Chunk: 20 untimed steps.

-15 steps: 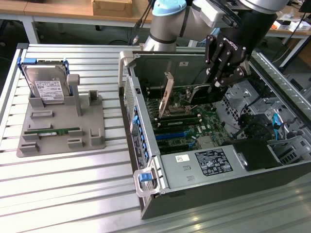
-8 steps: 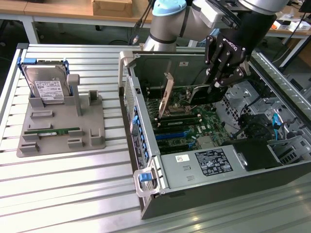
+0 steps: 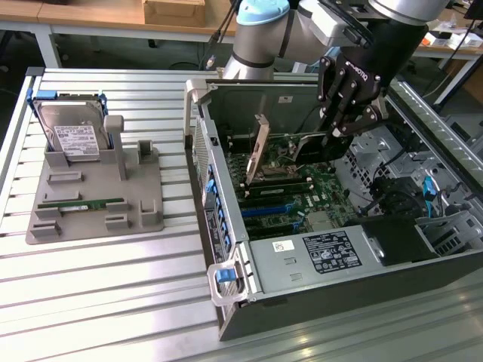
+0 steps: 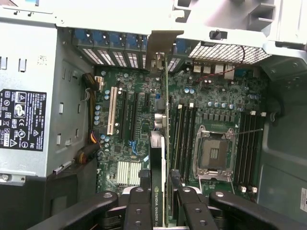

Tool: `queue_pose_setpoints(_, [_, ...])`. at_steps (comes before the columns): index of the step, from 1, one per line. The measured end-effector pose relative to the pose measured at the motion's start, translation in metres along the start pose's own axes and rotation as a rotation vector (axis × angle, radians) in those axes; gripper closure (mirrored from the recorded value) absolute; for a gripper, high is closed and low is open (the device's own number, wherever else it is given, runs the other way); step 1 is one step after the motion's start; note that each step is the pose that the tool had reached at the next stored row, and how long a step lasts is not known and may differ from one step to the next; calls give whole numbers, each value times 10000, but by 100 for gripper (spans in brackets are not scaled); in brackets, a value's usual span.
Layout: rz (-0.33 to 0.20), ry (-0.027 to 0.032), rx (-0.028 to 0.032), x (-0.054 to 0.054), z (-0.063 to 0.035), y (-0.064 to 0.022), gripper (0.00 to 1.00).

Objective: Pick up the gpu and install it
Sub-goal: 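Insert the gpu into the slot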

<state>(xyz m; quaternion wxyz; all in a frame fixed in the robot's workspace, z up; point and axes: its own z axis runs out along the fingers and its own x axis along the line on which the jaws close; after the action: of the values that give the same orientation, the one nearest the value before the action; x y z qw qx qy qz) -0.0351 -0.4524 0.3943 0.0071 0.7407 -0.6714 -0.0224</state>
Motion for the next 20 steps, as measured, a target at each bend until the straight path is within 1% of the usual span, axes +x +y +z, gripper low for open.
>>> queue_pose_setpoints(7, [1,6,-1,2,57,-2,74])
queue_pose_setpoints(10, [25,3,0,3,108,-4,74])
queue_pose_setpoints(11, [139,2,2,4,133,-5,74])
queue_pose_setpoints(14, [225,15,3,5,171,-6,74])
queue_pose_setpoints(15, [592,9,10,5,197,-8,74])
queue_pose_setpoints(16, [760,18,12,5,211,-9,74])
queue_pose_setpoints(17, [780,27,12,6,220,-9,74])
queue_pose_setpoints(20, [865,26,14,7,248,-12,74])
